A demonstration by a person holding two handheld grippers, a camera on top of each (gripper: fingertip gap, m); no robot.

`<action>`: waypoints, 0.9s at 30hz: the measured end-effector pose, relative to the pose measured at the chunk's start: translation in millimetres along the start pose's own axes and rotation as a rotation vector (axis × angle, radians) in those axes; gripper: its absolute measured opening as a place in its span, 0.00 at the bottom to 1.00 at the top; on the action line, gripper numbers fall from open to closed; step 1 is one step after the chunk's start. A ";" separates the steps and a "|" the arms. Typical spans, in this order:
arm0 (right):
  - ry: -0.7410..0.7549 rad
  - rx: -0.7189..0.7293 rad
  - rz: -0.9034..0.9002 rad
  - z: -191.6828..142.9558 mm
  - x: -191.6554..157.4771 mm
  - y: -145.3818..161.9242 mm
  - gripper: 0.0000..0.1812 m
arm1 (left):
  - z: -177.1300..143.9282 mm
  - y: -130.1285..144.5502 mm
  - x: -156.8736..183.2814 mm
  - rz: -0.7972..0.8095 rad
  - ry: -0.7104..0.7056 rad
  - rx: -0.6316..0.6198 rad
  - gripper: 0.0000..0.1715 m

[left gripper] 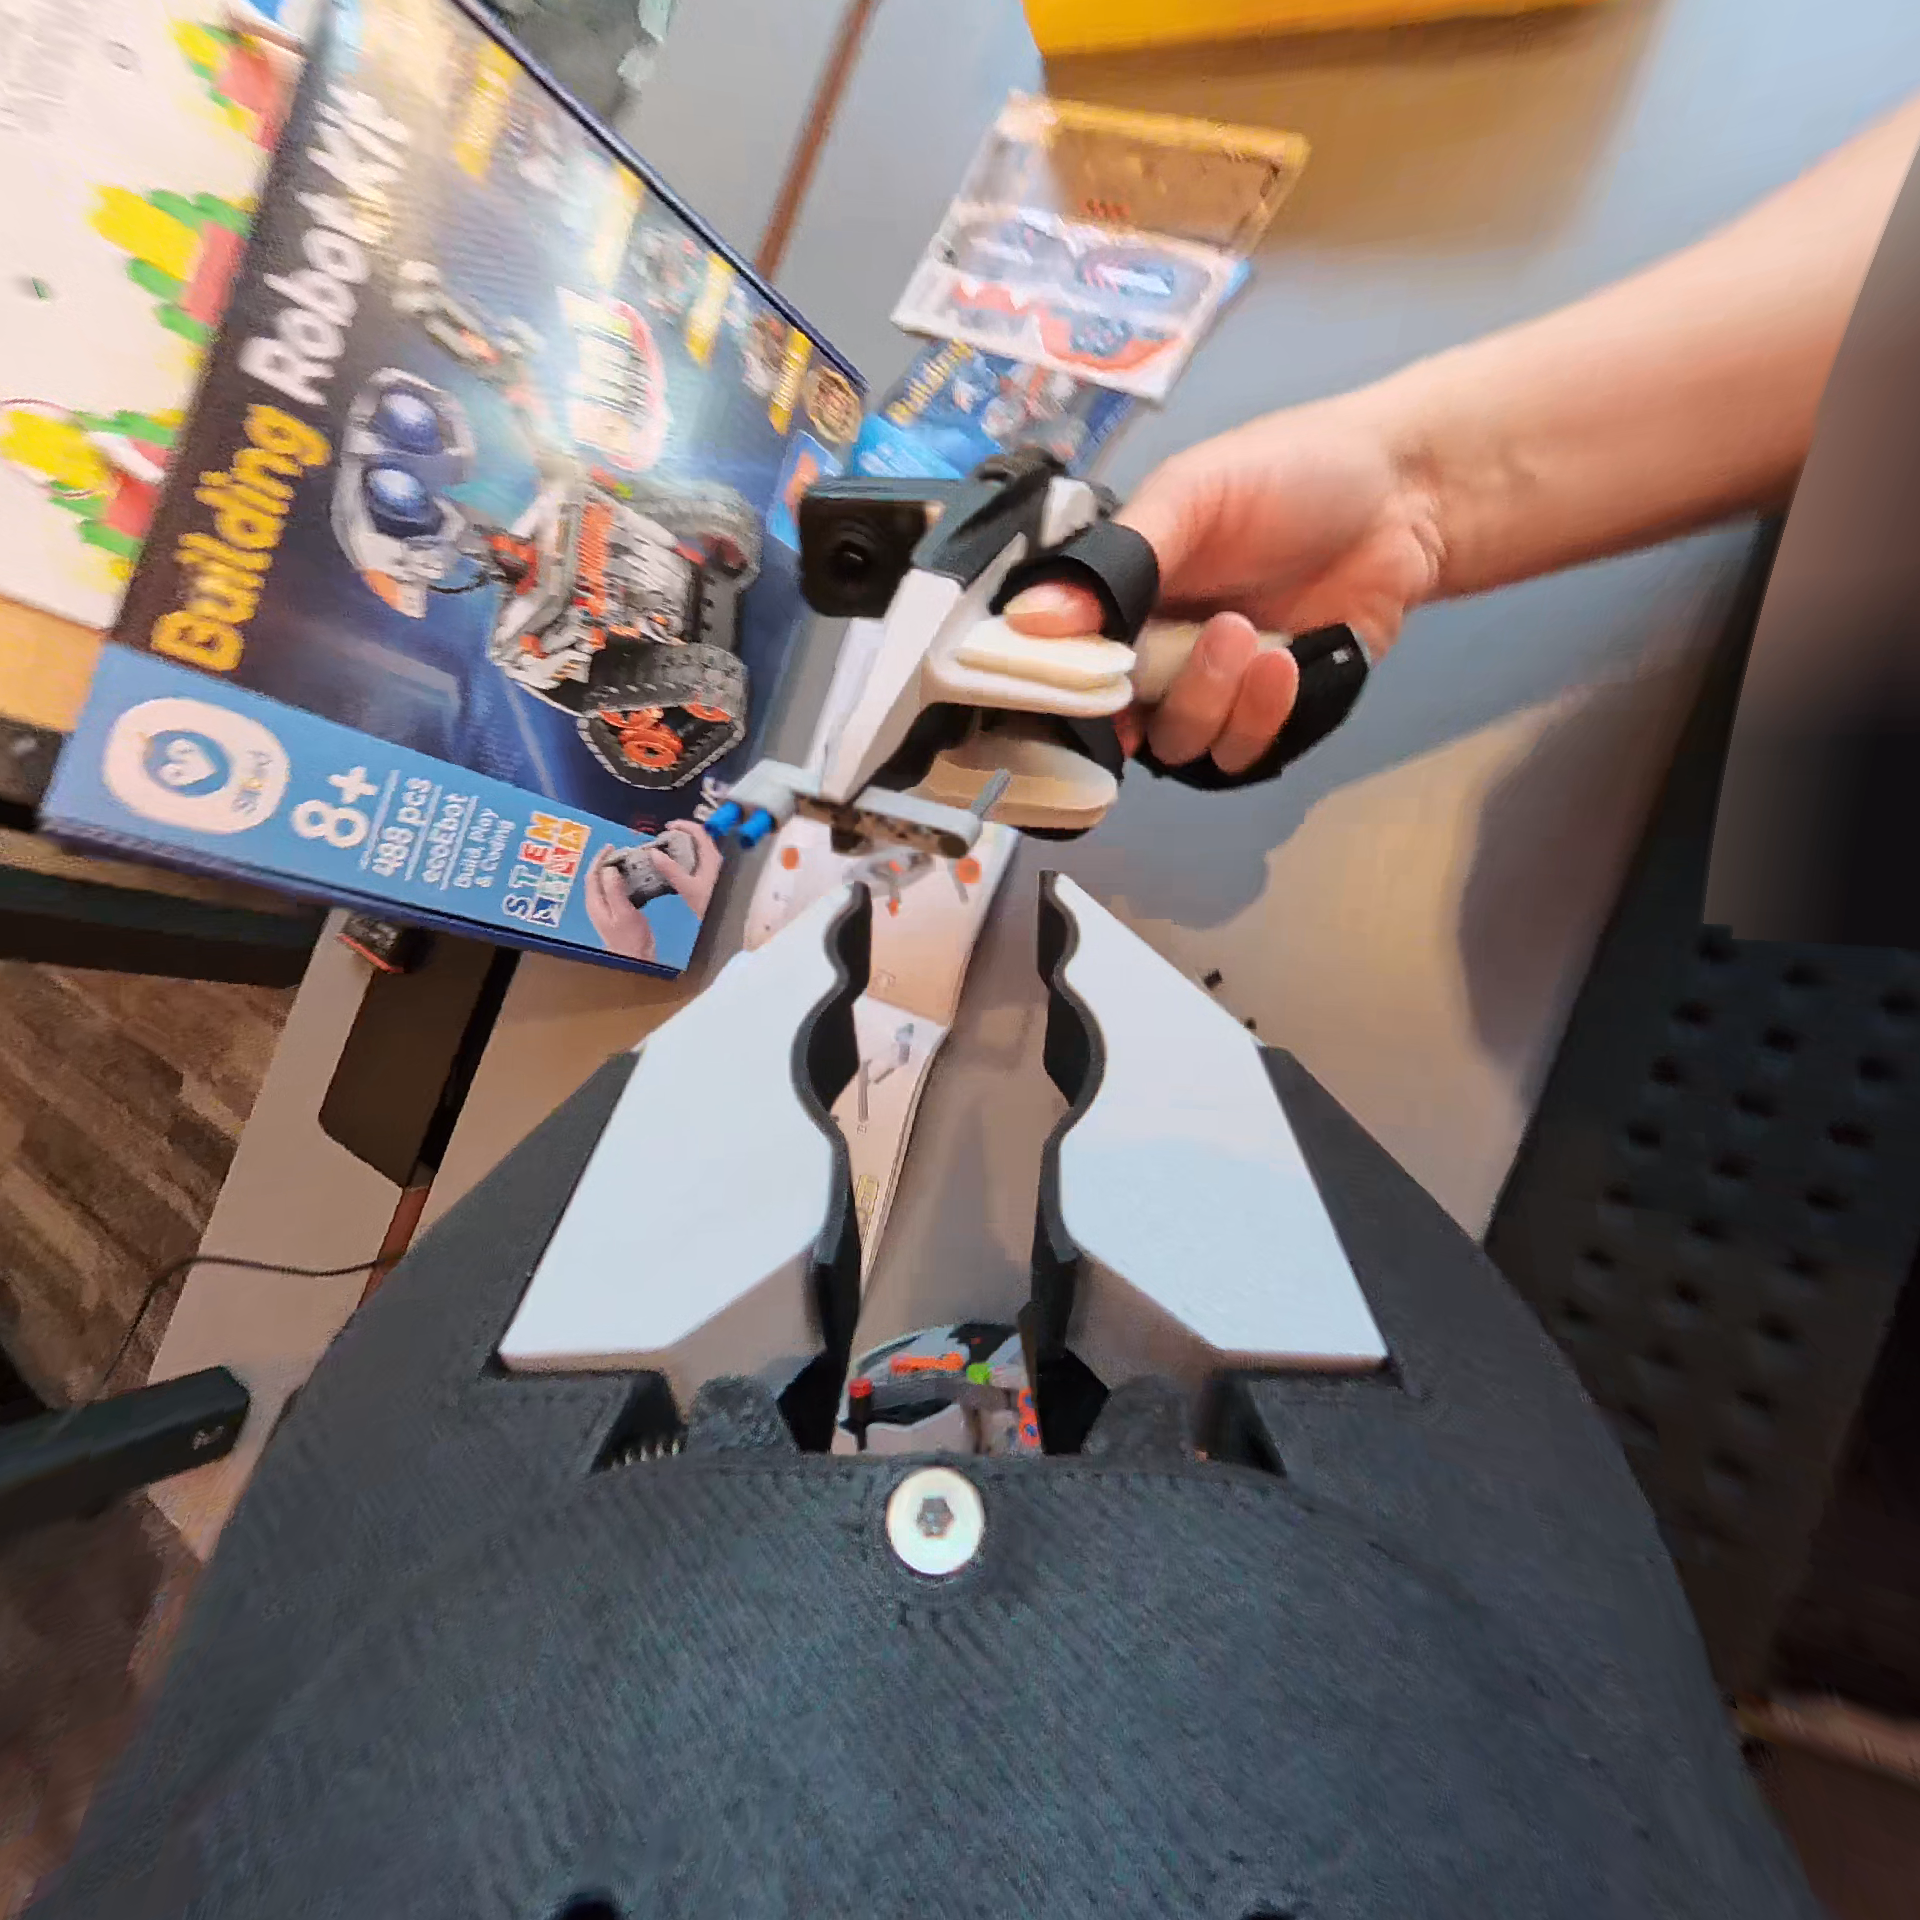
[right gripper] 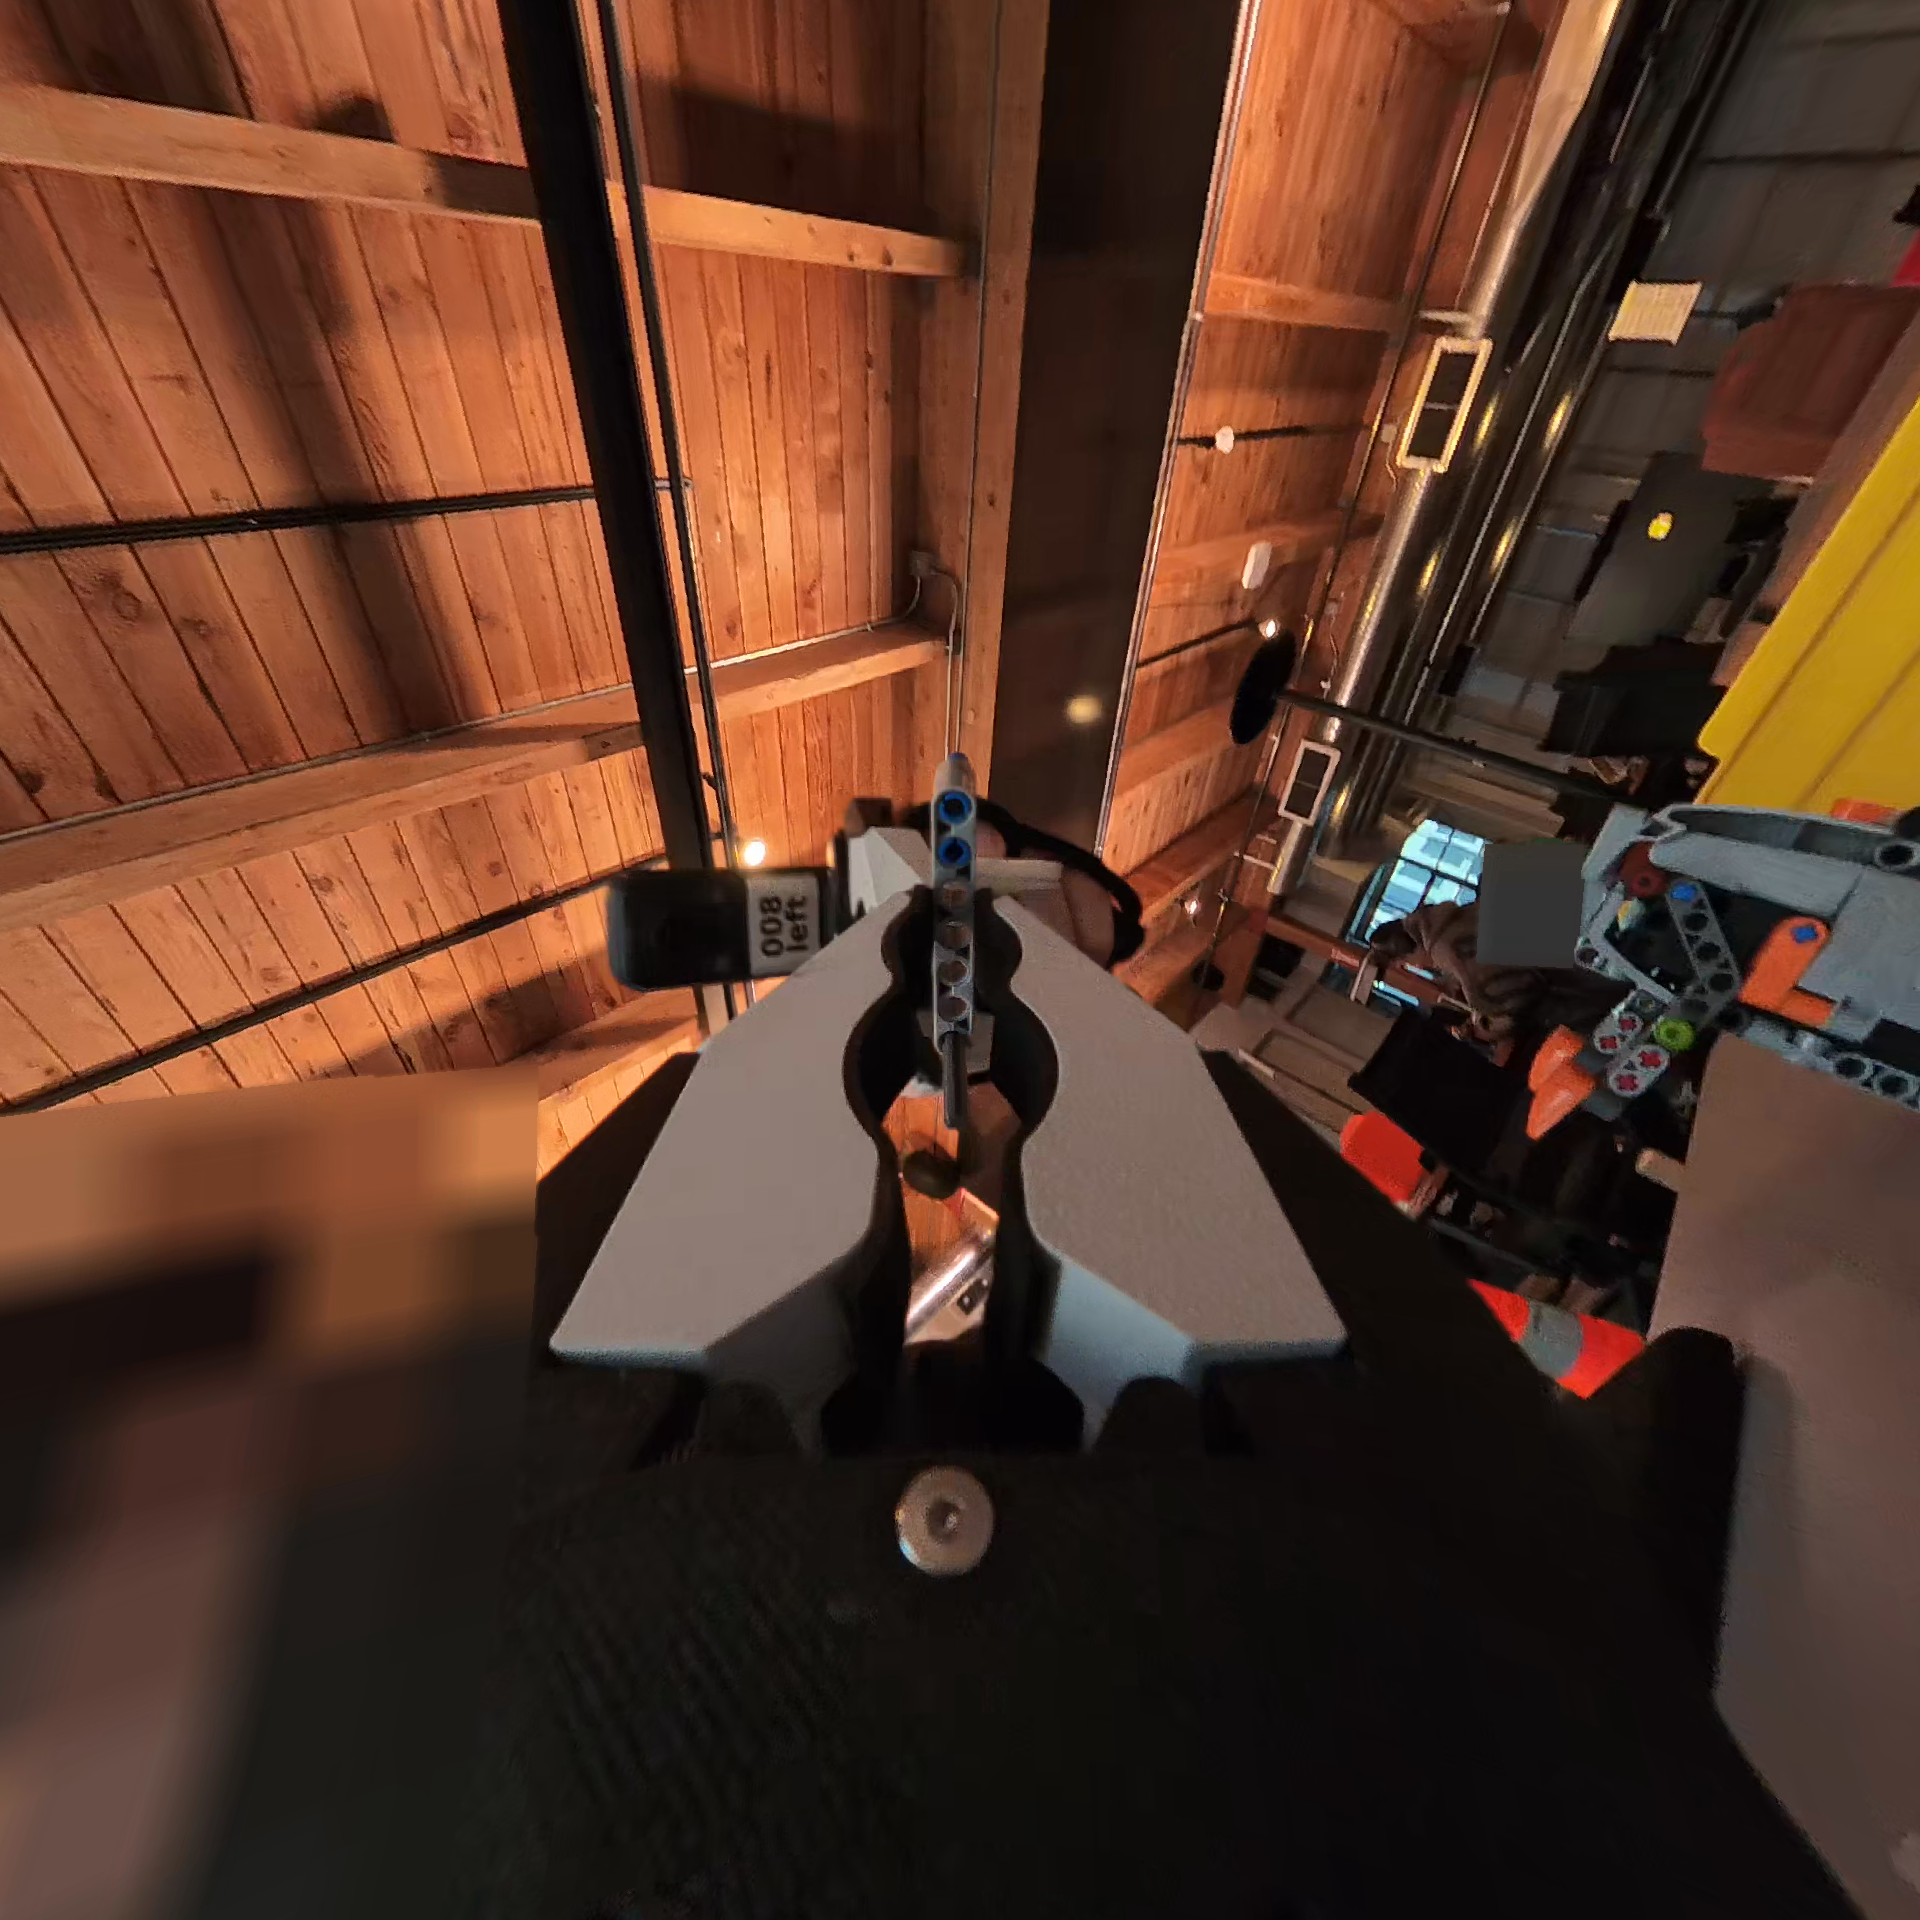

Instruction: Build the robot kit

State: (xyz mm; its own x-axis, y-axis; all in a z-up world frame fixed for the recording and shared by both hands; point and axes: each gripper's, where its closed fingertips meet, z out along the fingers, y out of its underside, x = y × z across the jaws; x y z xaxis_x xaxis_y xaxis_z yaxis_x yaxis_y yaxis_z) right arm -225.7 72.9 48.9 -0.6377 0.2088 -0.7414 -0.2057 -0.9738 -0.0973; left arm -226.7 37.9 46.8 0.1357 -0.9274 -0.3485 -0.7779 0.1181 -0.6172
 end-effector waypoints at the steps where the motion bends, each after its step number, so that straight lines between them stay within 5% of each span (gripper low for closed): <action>1: -0.007 0.024 -0.005 -0.1 -1.8 -3.0 0.02 | -2.5 -1.2 -1.2 -0.034 -0.047 0.044 0.17; 6: 0.031 0.050 -0.080 1.2 -1.5 -5.0 0.02 | 1.4 2.5 -2.7 -0.173 -0.278 0.218 0.12; 14: 0.068 -0.068 -0.319 10.3 -4.2 12.2 0.03 | -6.0 7.6 -2.6 -0.812 -0.060 0.533 0.12; 20: 0.067 -0.096 -0.372 13.3 -0.5 19.9 0.03 | 1.5 1.4 6.3 -0.927 0.157 0.596 0.10; 27: 0.122 -0.147 -0.464 15.2 2.9 24.3 0.03 | 7.7 8.8 2.7 -0.859 0.128 0.524 0.03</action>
State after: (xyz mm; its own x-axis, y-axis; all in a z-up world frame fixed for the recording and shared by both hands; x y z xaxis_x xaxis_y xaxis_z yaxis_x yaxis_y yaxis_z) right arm -243.9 51.2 54.5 -0.4111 0.6191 -0.6691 -0.3344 -0.7852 -0.5212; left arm -228.5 39.2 35.0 0.4319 -0.7994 0.4178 -0.0764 -0.4939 -0.8661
